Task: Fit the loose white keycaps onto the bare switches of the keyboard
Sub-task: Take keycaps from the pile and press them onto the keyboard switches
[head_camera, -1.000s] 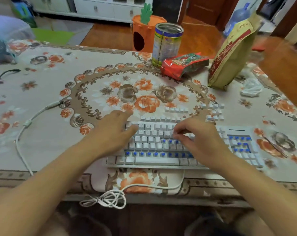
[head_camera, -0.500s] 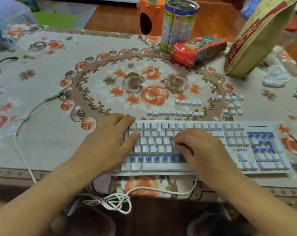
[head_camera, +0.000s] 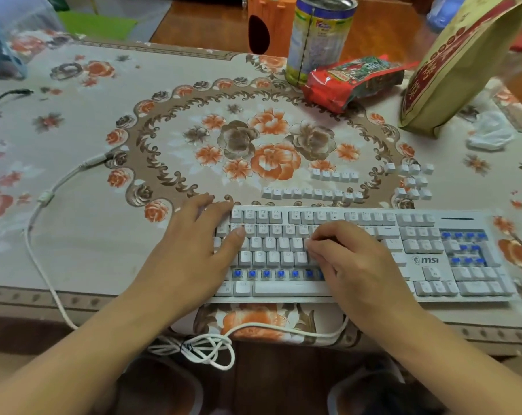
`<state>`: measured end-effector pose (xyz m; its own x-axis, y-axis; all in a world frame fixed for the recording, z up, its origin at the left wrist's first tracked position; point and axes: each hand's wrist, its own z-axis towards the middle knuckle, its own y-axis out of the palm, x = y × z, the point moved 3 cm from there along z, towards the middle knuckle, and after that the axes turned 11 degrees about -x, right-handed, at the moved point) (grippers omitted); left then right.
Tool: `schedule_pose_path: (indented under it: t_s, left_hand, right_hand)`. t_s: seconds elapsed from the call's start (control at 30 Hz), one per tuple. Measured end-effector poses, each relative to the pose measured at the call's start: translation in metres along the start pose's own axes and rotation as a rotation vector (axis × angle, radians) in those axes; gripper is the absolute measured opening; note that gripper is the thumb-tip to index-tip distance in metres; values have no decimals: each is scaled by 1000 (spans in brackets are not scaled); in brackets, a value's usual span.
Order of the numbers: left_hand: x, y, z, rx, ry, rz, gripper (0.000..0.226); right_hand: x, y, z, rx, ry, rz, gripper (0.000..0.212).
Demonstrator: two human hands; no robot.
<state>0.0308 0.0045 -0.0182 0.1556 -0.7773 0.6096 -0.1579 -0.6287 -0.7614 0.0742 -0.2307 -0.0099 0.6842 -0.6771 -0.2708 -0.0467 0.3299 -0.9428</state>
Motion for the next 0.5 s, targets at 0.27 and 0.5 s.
schedule_pose_path:
  t_s: [0.27, 0.5]
  left_hand:
    - [7, 4, -8, -31, -9, -10, 69]
    - [12, 7, -10, -56, -25, 18, 72]
  right_hand:
    - [-6, -6, -7, -21, 13, -33, 22]
    - [-2, 0, -3, -16, 89, 5, 36]
